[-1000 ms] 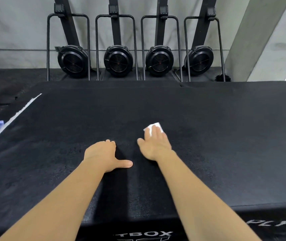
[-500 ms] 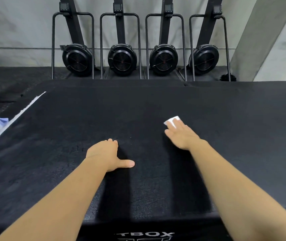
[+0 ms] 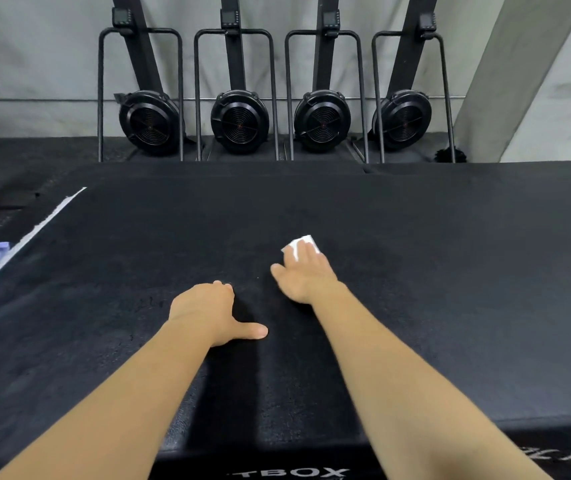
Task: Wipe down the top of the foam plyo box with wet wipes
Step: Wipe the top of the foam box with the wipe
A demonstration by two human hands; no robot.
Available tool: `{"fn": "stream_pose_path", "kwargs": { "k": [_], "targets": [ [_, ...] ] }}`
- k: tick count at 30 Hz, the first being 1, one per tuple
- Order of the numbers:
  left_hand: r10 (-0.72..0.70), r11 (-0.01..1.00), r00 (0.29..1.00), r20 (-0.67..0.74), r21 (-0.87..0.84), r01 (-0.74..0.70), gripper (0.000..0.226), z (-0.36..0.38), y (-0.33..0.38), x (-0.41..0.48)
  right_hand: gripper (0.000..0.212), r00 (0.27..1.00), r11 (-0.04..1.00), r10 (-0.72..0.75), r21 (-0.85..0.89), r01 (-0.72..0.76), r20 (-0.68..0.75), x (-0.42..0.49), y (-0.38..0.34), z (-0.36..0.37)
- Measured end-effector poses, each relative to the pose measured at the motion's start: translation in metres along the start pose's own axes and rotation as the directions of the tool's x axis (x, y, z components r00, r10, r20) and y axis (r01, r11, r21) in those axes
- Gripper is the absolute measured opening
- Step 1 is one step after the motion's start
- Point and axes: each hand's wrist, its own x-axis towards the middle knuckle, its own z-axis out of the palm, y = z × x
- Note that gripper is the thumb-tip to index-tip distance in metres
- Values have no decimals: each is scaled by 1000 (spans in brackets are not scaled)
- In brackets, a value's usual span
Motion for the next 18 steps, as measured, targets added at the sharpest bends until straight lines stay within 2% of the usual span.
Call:
{"fn": "stream_pose_path", "kwargs": {
  "k": [5,9,11,15,18],
  "targets": [
    [27,1000,999,-37,1,-27,102,1,-2,-1,61,977,989,-147,-3,149,155,11,-40,13],
    [22,1000,1000,3,4,-22,105,-1,-3,-1,53,969,977,-212,3,213,129,18,-14,0],
    [-10,1000,1000,-22,-22,10,98,-5,-4,3,50,981,983,-180,-11,181,66,21,13,-9],
    [-76,997,982,-171,-31,72,76,-15,-5,17,49,998,998,-55,-17,55,-2,24,72,-30],
    [-72,994,983,-166,-96,57,73,-22,-3,33,48,998,999,52,-11,-52,-22,23,109,-45]
  ]
}}
